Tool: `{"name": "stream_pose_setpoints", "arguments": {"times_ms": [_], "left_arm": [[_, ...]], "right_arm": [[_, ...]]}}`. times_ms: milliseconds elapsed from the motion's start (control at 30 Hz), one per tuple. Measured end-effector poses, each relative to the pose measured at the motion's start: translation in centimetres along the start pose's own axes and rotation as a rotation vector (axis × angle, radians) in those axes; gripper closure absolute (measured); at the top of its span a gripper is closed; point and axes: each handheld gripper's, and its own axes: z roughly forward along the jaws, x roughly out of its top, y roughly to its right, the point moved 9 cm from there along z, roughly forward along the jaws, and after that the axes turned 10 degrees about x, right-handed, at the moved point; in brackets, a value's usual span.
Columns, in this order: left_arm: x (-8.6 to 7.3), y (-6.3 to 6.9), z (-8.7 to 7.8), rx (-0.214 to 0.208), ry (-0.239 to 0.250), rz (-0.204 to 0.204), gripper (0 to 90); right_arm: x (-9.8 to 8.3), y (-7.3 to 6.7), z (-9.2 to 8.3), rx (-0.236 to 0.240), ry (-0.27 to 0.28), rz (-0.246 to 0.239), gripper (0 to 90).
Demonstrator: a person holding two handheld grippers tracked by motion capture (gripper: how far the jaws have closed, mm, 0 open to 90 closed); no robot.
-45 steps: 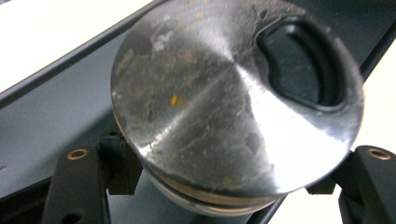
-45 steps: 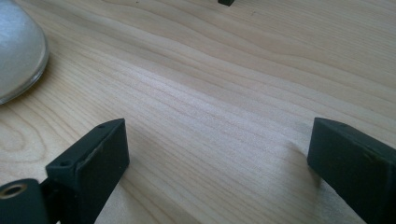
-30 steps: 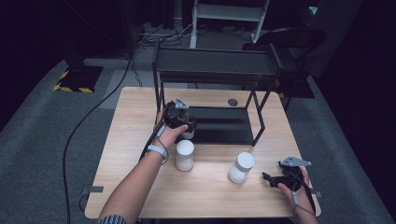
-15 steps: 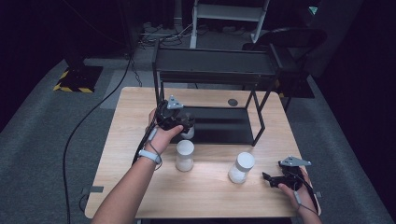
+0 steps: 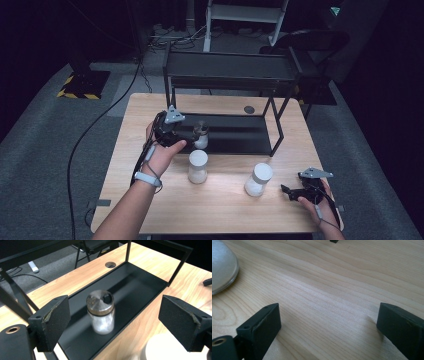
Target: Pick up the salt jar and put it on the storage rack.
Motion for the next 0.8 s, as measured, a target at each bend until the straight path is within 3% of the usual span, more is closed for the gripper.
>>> {"name": "stream_pose_setpoints", "arguments": {"times_ms": [300,800], "left_arm": [[-2.2,-0.2,-2.3,0.029,0.008,-0.001,7.9],[-5.0,-0.2,-3.9,0.059,-0.016,-0.005,7.5]], "right_arm": [[0.0,0.0,0.0,0.000,0.000,0.000,5.1],[0.0,0.0,0.0,0.000,0.000,-0.001,5.1]]}}
